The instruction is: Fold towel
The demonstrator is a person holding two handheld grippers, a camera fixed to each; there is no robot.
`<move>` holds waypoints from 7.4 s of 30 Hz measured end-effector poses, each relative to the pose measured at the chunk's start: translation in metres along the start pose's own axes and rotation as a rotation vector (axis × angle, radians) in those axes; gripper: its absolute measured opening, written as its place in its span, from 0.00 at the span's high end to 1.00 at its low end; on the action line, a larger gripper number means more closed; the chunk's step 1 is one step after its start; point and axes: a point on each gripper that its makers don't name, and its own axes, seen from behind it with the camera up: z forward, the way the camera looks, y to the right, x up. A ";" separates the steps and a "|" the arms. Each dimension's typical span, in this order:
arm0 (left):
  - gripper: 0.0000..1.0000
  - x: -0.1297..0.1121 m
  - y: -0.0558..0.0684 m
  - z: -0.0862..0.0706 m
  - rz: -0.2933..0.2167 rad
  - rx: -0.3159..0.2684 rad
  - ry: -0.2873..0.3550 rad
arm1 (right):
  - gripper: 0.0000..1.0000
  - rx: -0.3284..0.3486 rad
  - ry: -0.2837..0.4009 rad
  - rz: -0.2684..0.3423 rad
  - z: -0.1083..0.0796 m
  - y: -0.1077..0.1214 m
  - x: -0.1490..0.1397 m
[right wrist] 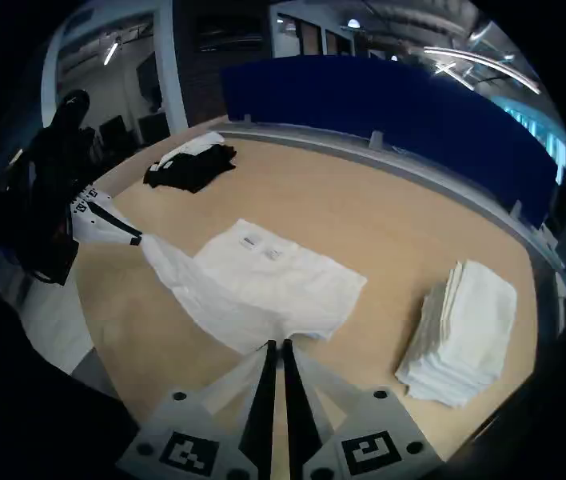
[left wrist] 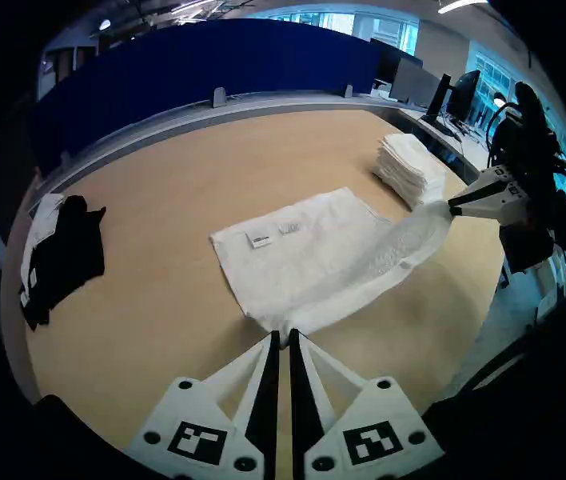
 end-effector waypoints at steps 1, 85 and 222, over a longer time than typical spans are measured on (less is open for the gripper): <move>0.92 0.003 -0.002 0.002 -0.002 0.001 0.002 | 0.93 -0.001 0.001 -0.002 0.002 0.002 0.002; 0.02 0.059 -0.106 0.141 0.044 0.115 -0.047 | 0.00 -0.213 -0.043 0.152 0.138 0.123 0.024; 0.02 -0.130 -0.146 -0.040 -0.302 0.432 -0.023 | 0.00 -0.003 -0.150 -0.115 0.141 0.024 -0.011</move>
